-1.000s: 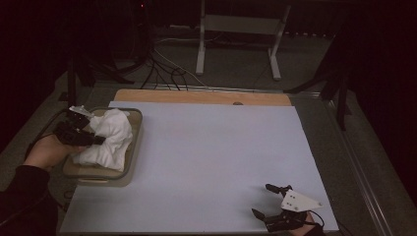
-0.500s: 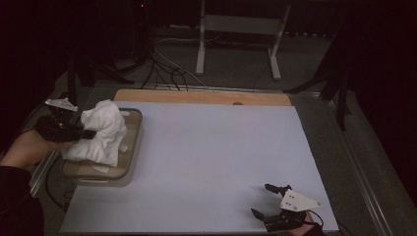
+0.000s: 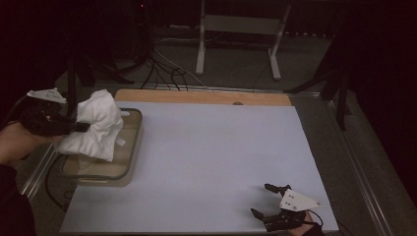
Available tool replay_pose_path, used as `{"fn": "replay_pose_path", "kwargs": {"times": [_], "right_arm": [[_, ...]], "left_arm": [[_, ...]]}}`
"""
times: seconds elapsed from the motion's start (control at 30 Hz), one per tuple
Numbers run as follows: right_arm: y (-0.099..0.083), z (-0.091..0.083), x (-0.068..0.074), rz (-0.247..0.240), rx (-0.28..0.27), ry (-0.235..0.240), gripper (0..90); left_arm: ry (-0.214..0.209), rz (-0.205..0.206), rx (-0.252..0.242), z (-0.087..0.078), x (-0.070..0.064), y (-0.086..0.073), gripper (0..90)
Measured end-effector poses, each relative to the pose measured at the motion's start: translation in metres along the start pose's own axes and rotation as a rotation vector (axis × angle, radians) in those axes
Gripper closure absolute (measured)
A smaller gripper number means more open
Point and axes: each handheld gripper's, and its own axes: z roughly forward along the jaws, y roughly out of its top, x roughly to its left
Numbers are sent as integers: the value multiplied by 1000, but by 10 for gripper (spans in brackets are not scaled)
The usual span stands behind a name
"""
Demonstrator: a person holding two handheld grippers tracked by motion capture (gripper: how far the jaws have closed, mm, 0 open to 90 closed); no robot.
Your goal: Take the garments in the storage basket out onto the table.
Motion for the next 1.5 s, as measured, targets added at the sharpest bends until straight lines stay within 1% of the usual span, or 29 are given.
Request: {"fn": "replay_pose_path", "kwargs": {"times": [0.03, 0.1, 0.17, 0.23, 0.27, 0.3, 0.33, 0.4, 0.43, 0.5, 0.6, 0.67, 0.73, 0.77, 0.8, 0.87, 0.9, 0.93, 1.03, 1.13, 1.17, 1.27, 1.33, 1.4, 1.5], "right_arm": [[0, 0, 0, -2, -1, 0, 92], [0, 0, 0, 1, 1, 2, 92], [0, 0, 0, -1, -1, 1, 92], [0, 0, 0, 4, 0, 3, 92], [0, 0, 0, 0, 2, 3, 92], [0, 0, 0, 0, 2, 3, 92], [0, 0, 0, 0, 1, 3, 92], [0, 0, 0, -1, 0, 3, 92], [0, 0, 0, 0, 3, 3, 92], [0, 1, 0, 0, 2, 4, 92], [0, 1, 1, 4, 1, 3, 92], [0, 1, 0, 0, 4, 3, 92], [0, 1, 0, 3, 2, 3, 92], [0, 1, 1, 3, 0, 4, 92], [0, 1, 1, 3, 0, 4, 92], [0, 1, 0, 3, 5, 5, 92], [0, 1, 0, 4, 4, 5, 92], [0, 1, 0, 0, 3, 4, 92], [0, 1, 0, 3, 4, 5, 92], [0, 1, 1, 4, 5, 6, 92], [0, 1, 1, 3, 4, 5, 92], [0, 1, 0, 2, 4, 4, 92], [0, 1, 0, 2, 2, 8, 92], [-1, 0, 0, 8, 2, 9, 92], [0, 0, 0, 6, -3, 8, 92]], "left_arm": [[0, 20, -11, -4, -1, 3, 798], [-1, 35, -25, -8, -2, 5, 798], [-11, 46, -38, -12, -3, 7, 798], [-13, 75, -54, -17, -5, 9, 798], [-28, 80, -68, -19, -6, 9, 798], [-28, 80, -68, -19, -6, 9, 798], [-43, 107, -93, -24, -7, 10, 798], [-59, 124, -112, -28, -8, 11, 798], [-67, 144, -124, -30, -8, 11, 798], [-78, 157, -146, -34, -9, 12, 797], [-114, 208, -174, -38, -10, 11, 797], [-132, 232, -191, -41, -11, 11, 797], [-125, 230, -200, -43, -12, 12, 797], [-112, 232, -198, -44, -12, 13, 797], [-112, 232, -198, -44, -12, 13, 797], [-113, 248, -202, -47, -14, 16, 797], [-116, 250, -200, -48, -14, 17, 797], [-128, 260, -200, -49, -14, 18, 797], [-136, 261, -204, -51, -15, 21, 797], [-161, 271, -226, -55, -16, 28, 797], [-162, 268, -229, -56, -16, 30, 797], [-177, 278, -240, -57, -19, 36, 797], [-186, 293, -246, -58, -21, 39, 797], [-199, 299, -253, -59, -24, 43, 797], [-221, 328, -267, -63, -29, 49, 797]]}}
